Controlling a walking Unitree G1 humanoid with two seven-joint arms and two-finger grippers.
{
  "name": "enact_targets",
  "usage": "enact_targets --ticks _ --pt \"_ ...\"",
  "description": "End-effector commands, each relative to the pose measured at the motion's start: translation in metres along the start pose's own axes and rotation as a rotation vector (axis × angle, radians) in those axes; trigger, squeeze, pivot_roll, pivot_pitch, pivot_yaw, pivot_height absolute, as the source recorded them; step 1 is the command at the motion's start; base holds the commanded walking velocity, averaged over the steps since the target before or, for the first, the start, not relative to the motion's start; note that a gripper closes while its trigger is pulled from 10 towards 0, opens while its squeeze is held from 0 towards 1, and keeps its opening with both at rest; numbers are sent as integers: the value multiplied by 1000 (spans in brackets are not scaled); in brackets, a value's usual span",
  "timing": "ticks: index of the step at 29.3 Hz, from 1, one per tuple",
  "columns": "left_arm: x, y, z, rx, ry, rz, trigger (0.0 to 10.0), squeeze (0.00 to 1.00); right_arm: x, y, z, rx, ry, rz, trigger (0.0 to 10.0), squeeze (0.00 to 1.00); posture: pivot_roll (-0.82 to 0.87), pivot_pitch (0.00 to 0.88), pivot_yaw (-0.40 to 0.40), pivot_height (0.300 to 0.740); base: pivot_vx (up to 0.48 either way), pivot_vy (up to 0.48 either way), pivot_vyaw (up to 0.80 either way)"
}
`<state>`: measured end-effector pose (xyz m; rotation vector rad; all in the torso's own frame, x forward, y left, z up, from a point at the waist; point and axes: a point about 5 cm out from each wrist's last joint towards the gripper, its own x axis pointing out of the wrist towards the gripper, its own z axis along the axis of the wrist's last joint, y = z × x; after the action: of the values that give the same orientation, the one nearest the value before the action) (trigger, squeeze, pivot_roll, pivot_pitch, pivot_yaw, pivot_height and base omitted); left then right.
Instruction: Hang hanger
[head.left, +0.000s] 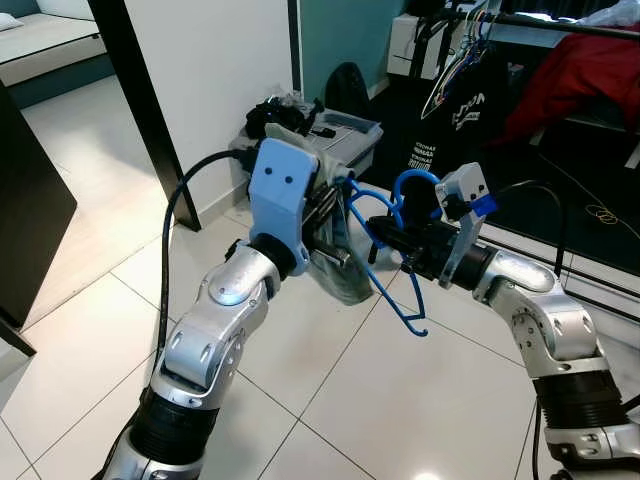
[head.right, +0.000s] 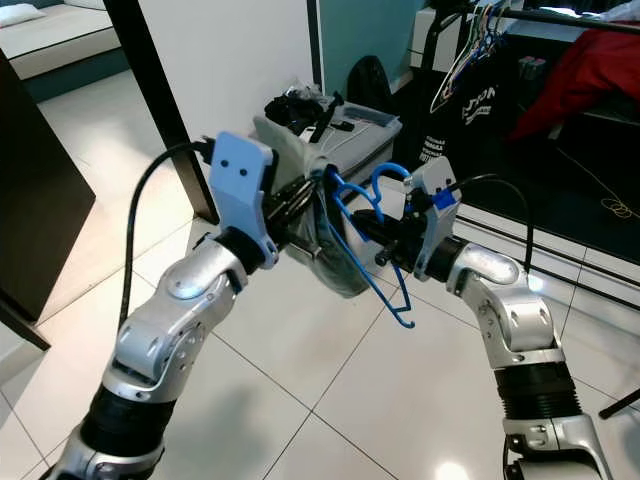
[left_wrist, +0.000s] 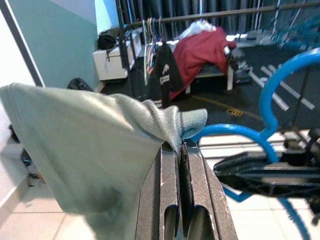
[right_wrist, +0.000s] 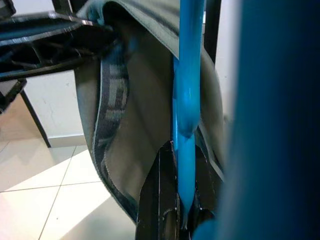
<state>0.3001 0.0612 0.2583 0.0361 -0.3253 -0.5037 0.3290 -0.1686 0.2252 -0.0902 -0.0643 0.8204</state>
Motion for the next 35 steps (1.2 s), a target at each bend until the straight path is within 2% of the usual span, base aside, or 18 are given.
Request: enact_targets --ticks 1,8,9,12,13,15,17,20,21,26,27,28,29,30,31,33,34,35 --pt "-2 1 -11 19 56 5 10000 0 1 0 3 -14 -19 5 10000 0 -81 88 50 740 0 0 0" --pt "-4 5 -25 95 134 13 10000 0 1 3 2 -22 -8 26 10000 0 -81 85 50 740 0 0 0" --pt "-6 3 -28 122 147 -5 10000 47 2 4 1 -24 -3 34 10000 0 -84 86 50 740 0 0 0" --pt "-6 3 -28 122 147 -5 10000 47 2 4 1 -24 -3 34 10000 0 -84 86 50 740 0 0 0" --pt "-7 2 -30 142 157 -24 10000 1000 2 5 1 -26 3 39 10000 0 -83 88 47 740 0 0 0" --pt "-8 -2 -32 145 171 -65 10000 1000 1 5 0 -27 10 43 10000 0 -83 88 47 740 0 0 0" --pt "-15 -12 -31 176 176 -218 10000 1000 0 6 -3 -32 32 54 10000 0 -84 96 45 740 0 0 0" --pt "-25 -14 -23 181 162 -358 10000 1000 -2 7 -6 -39 62 80 10000 0 -84 96 45 740 0 0 0" --pt "-25 -14 -23 181 162 -358 10000 1000 -2 7 -6 -39 62 80 10000 0 -84 96 45 740 0 0 0" --pt "-36 1 -8 202 148 -426 10000 1000 -9 8 -13 -62 117 136 10000 0 -80 101 46 740 0 0 0" --pt "-39 13 1 228 127 -427 10000 1000 -14 10 -17 -64 146 178 10000 0 -77 102 46 740 0 0 0" --pt "-39 13 1 228 127 -427 10000 1000 -14 10 -17 -64 146 178 10000 0 -77 102 46 740 0 0 0" --pt "-39 28 13 266 102 -396 10000 1000 -20 14 -21 -67 173 250 10000 0 -77 102 46 740 0 0 0" --pt "-39 28 13 266 102 -396 10000 1000 -20 14 -21 -67 173 250 10000 0 -77 102 46 740 0 0 0" --pt "-40 45 25 319 82 -367 10000 1000 -23 21 -24 -56 187 334 10000 0 -71 100 47 740 0 0 0" --pt "-40 45 25 319 82 -367 10000 1000 -23 21 -24 -56 187 334 10000 0 -71 100 47 740 0 0 0" --pt "-39 57 34 371 73 -354 10000 1000 -25 29 -26 -49 198 411 10000 0 -67 96 48 740 0 0 0" --pt "-39 57 34 371 73 -354 10000 1000 -25 29 -26 -49 198 411 10000 0 -67 96 48 740 0 0 0"
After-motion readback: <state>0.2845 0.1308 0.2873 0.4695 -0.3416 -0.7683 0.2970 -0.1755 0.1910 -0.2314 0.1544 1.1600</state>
